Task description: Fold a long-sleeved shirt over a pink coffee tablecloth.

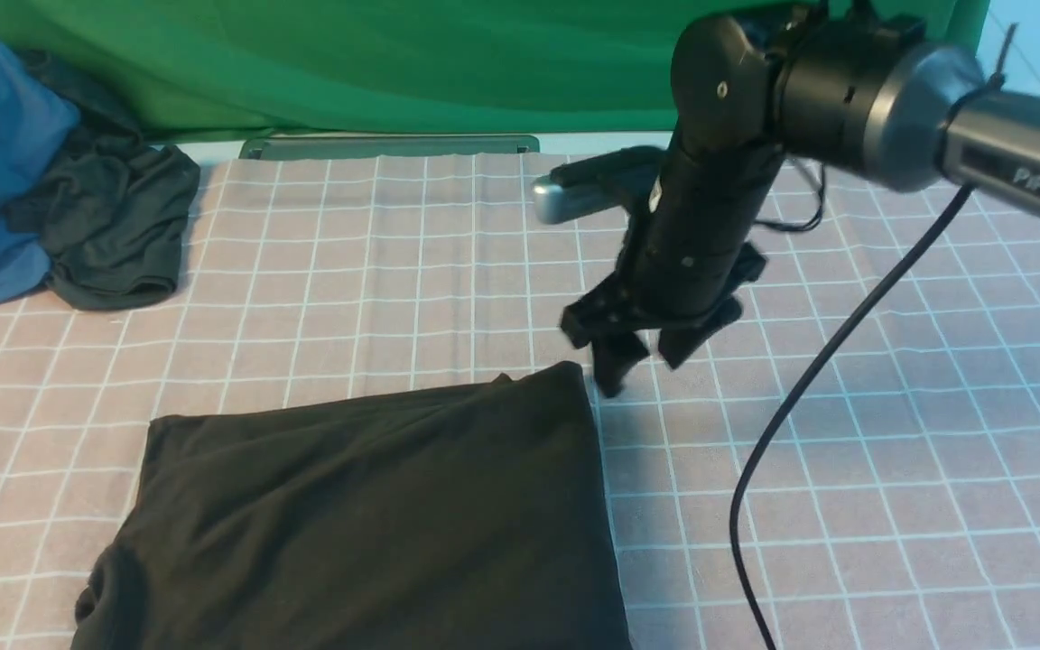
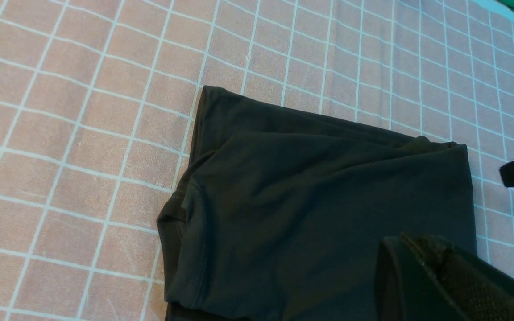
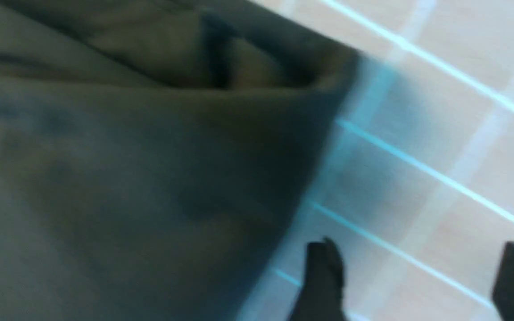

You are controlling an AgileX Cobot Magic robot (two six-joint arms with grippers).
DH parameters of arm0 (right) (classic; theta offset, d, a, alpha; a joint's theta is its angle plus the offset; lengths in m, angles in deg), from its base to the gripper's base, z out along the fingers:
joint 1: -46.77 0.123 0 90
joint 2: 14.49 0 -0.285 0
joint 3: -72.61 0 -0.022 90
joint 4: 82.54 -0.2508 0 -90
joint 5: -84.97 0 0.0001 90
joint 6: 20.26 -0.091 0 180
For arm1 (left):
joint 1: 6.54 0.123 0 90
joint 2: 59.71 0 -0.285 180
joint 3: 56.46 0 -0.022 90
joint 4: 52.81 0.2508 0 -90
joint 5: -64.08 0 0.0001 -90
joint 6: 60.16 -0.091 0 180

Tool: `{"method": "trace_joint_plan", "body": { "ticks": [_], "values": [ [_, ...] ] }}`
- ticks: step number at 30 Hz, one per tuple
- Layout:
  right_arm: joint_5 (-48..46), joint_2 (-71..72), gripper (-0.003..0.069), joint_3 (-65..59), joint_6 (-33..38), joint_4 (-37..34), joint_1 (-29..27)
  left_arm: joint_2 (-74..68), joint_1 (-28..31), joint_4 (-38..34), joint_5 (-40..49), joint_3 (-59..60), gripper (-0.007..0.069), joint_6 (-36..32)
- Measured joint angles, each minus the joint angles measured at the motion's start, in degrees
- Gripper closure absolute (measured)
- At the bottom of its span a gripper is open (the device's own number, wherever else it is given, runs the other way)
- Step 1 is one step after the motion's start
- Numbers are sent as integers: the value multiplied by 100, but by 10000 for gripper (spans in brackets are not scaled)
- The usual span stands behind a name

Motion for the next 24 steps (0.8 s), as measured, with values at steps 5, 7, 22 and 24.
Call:
{"method": "trace_joint_plan", "body": {
  "ticks": [5, 7, 22, 24],
  "values": [
    [554, -253, 76, -5, 170, -536, 0, 0, 0, 0, 0, 0, 597, 0],
    [670, -374, 75, -5, 175, -589, 0, 0, 0, 0, 0, 0, 597, 0],
    [615, -652, 577, 133, 658, -1032, -74, 0, 0, 92, 0, 0, 597, 0],
    [427, -645, 577, 297, 684, -984, -168, 0, 0, 92, 0, 0, 597, 0]
  ]
}}
